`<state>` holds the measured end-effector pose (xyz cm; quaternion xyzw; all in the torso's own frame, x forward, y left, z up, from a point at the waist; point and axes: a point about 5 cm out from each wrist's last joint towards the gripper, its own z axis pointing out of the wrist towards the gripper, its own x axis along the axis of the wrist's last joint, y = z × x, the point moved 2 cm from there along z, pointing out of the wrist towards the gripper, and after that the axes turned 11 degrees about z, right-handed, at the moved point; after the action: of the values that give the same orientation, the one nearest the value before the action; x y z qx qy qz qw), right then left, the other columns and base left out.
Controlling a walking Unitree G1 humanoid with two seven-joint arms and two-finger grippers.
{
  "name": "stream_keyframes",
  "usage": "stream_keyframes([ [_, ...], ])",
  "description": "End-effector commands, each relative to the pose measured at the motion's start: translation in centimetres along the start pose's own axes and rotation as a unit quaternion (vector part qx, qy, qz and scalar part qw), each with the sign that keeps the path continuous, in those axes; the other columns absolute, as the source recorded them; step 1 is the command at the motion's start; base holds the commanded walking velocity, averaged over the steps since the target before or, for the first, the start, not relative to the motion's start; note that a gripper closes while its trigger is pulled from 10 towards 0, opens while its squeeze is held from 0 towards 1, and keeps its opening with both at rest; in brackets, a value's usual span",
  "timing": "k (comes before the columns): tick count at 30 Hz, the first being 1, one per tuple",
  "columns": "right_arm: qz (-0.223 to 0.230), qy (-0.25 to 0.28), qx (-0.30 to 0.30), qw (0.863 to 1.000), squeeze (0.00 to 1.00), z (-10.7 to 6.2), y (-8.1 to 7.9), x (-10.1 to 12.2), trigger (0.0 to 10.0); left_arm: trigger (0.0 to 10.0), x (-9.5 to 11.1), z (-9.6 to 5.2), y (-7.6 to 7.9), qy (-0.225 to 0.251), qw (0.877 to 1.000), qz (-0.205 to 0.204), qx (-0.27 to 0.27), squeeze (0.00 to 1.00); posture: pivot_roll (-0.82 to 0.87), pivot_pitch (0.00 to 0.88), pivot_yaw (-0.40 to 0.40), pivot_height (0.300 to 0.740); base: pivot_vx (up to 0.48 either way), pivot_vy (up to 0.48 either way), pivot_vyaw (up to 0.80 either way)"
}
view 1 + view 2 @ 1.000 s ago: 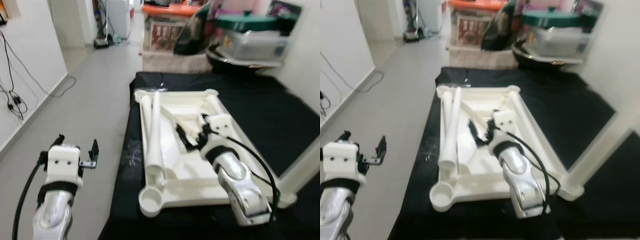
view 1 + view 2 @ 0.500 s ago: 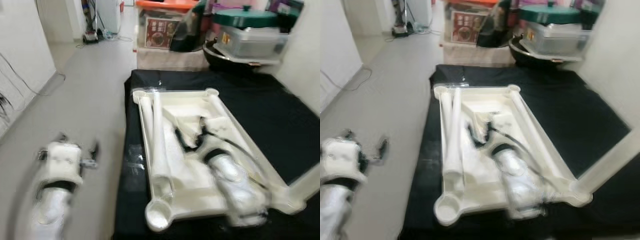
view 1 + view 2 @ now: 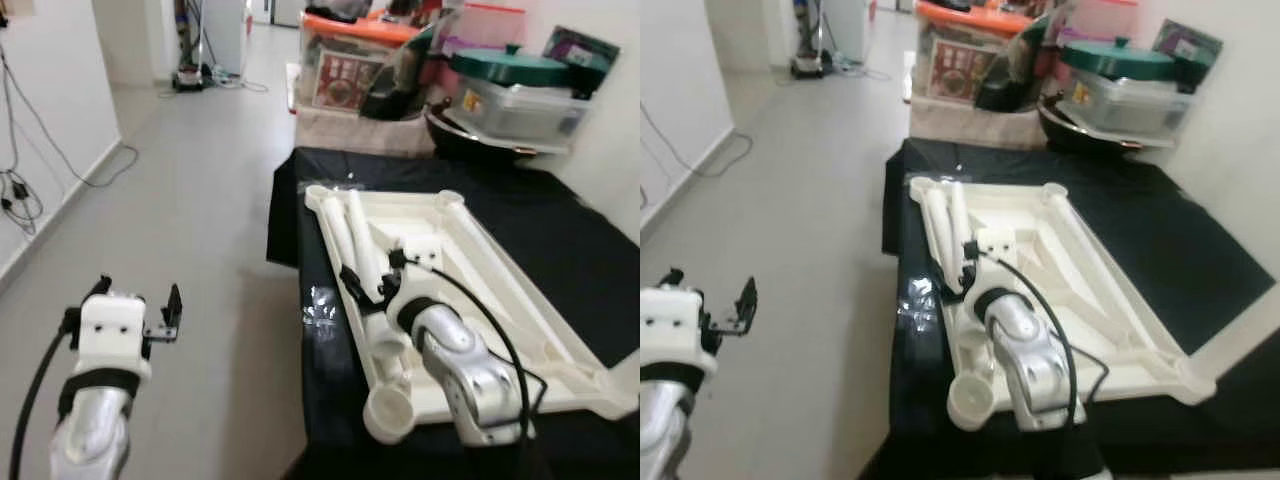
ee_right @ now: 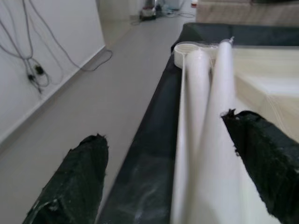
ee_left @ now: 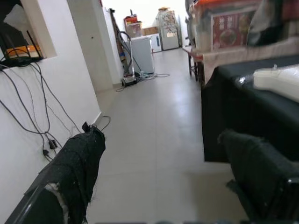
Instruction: Building children table
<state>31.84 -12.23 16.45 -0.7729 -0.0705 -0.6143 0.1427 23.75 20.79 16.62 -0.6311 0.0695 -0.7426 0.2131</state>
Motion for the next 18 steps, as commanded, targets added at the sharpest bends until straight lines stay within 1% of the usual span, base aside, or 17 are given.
stream_keyframes([
  [1,0.006,-0.049,0.021,0.999,0.00,-0.8,-0.4,-0.9,10.0,10.0,-0.4,0.0,0.1,-0.009,1.000,0.003,0.000,0.00,0.03,0.000,-0.107,0.740,0.000,0.000,0.00],
  [2,-0.005,-0.067,0.029,0.997,0.00,-1.2,-0.6,-1.1,10.0,10.0,-0.5,0.1,0.1,-0.010,1.000,0.003,0.000,0.00,0.03,0.000,-0.107,0.740,0.000,0.000,0.00],
  [3,-0.005,-0.067,0.029,0.997,0.00,-1.2,-0.6,-1.1,10.0,10.0,-0.5,0.1,0.1,-0.010,1.000,0.003,0.000,0.00,0.03,0.000,-0.107,0.740,0.000,0.000,0.00],
  [5,-0.012,-0.092,0.014,0.996,0.00,-1.6,0.0,-1.5,10.0,10.0,-0.6,0.1,0.2,-0.012,1.000,0.004,0.000,0.00,0.03,0.000,-0.107,0.740,0.000,0.000,0.00],
  [6,-0.015,-0.099,0.001,0.995,0.00,-1.7,0.4,-1.8,10.0,10.0,-0.7,0.2,0.3,-0.013,1.000,0.004,0.000,0.00,0.01,0.000,-0.098,0.740,0.000,0.000,0.00],
  [8,-0.017,-0.105,-0.010,0.994,0.00,-1.6,0.7,-2.2,10.0,10.0,-0.7,0.3,0.4,-0.014,1.000,0.005,-0.001,0.00,0.01,0.000,-0.099,0.740,0.000,0.000,0.00],
  [13,-0.017,-0.116,-0.025,0.993,0.00,-1.3,1.0,-2.8,10.0,10.0,-0.7,0.3,0.5,-0.014,1.000,0.006,0.000,0.00,0.02,0.000,-0.101,0.740,0.000,0.000,0.00],
  [16,-0.012,-0.099,-0.035,0.994,0.00,-0.7,0.8,-2.2,10.0,10.0,-0.7,0.3,0.4,-0.015,1.000,0.007,0.003,0.00,0.03,0.000,-0.103,0.740,0.000,0.000,0.00],
  [18,-0.009,-0.101,-0.041,0.994,0.00,-0.5,0.8,-2.1,10.0,10.0,-0.8,0.3,0.3,-0.015,1.000,0.006,0.005,0.00,0.03,0.000,-0.110,0.740,0.000,0.000,0.00],
])
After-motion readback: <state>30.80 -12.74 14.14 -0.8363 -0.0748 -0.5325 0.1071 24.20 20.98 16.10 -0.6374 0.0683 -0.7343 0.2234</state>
